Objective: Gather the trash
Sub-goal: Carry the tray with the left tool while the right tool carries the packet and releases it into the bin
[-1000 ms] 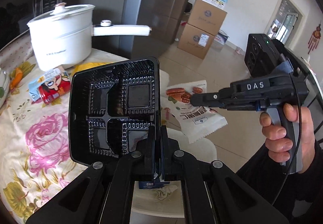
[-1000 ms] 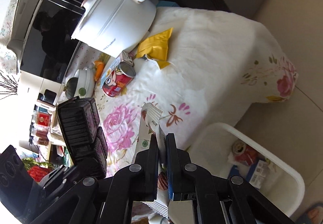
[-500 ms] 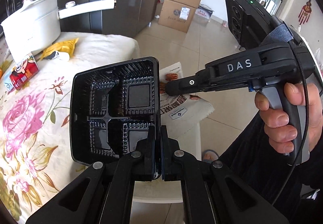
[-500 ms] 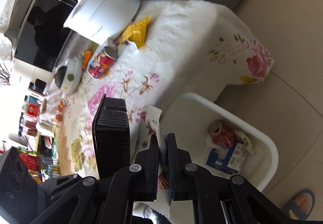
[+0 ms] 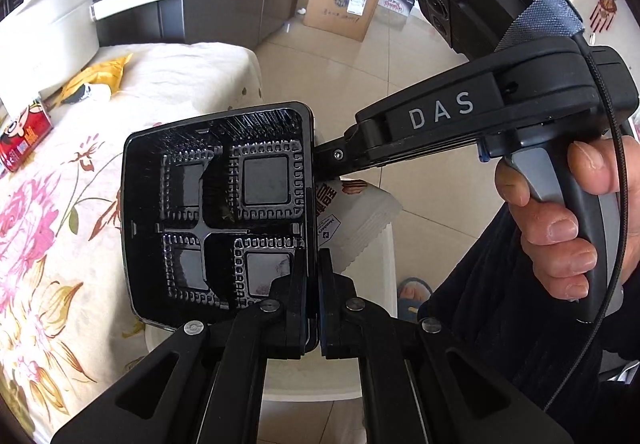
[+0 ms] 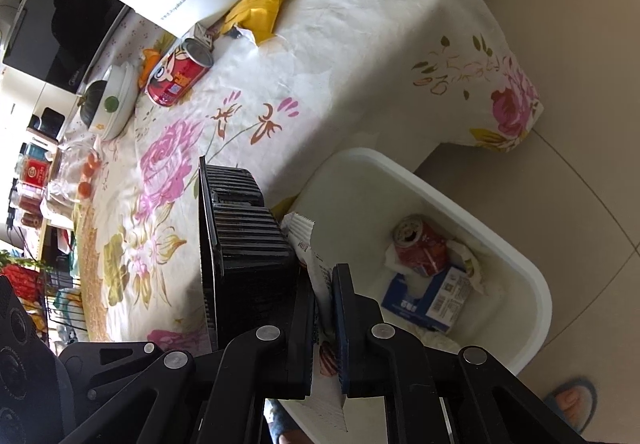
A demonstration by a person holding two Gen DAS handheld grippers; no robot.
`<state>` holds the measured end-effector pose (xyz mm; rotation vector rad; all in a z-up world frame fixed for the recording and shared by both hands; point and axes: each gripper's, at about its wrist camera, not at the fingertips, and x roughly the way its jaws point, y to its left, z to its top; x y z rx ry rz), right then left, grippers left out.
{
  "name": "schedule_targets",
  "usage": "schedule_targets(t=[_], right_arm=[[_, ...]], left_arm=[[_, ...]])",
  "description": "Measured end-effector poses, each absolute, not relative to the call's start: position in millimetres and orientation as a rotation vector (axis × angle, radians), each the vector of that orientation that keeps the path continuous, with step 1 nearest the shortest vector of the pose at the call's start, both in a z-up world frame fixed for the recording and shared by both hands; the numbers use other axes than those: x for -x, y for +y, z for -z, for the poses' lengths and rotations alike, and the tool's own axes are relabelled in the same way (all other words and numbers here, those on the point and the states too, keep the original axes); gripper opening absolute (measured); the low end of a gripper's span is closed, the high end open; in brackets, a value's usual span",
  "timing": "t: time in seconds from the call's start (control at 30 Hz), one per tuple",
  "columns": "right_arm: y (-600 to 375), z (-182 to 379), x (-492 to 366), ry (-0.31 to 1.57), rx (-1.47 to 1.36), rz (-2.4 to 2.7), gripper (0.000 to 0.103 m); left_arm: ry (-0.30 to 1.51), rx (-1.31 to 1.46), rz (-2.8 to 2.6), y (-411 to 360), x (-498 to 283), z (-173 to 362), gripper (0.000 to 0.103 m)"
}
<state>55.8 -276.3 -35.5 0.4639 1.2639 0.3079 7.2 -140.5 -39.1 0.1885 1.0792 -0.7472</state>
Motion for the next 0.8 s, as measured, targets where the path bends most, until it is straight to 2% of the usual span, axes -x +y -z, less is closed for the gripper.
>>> schedule_targets(t=[0.4, 0.5, 0.57, 0.8], right_arm=[[-278, 38, -57, 1.279, -0.474, -0.281, 0.012], [-281, 43, -57, 1.301, -0.513, -0.273, 0.016], [-284, 48, -57, 1.320, -0.550, -0.268, 0.026], [-282, 50, -55, 1.335, -0.565, -0.271, 0.030]], left_arm=[[1.108, -0.189, 0.758, -147, -7, 38, 0.005], [1.117, -0.192, 0.769, -149, -6, 40, 0.008], [1.117, -0.192, 0.767, -149, -7, 40, 0.010], [1.127, -0.198, 0.752, -150, -12, 43, 0.011]])
